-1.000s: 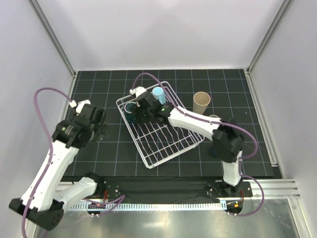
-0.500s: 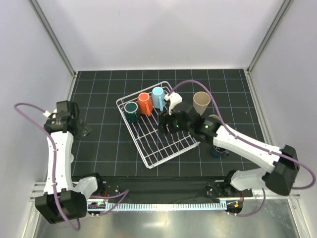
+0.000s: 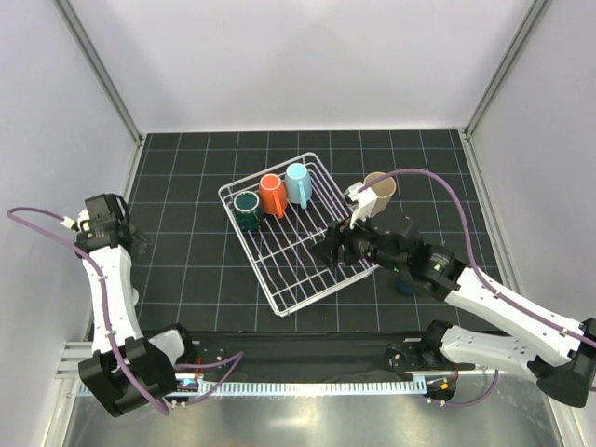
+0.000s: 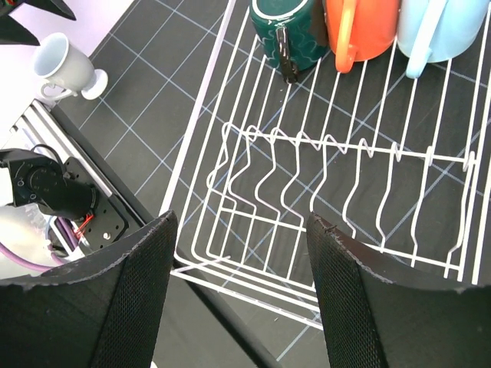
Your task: Load the cups into the dish rack
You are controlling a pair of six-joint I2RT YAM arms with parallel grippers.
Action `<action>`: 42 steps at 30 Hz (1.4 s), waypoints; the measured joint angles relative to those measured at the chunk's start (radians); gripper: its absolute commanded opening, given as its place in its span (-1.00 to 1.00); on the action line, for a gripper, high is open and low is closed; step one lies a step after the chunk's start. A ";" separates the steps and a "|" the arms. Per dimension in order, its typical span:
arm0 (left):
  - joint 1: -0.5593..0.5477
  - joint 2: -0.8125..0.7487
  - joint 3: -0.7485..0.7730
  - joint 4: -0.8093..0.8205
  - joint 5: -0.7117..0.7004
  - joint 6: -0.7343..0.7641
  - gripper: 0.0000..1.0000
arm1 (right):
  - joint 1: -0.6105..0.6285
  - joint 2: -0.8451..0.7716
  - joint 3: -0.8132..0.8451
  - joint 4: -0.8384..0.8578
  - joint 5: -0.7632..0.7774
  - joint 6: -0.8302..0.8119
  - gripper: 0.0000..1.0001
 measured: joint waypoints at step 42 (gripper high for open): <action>0.034 0.187 -0.204 0.245 -0.249 -0.076 0.08 | -0.003 -0.017 -0.002 0.040 0.011 -0.004 0.39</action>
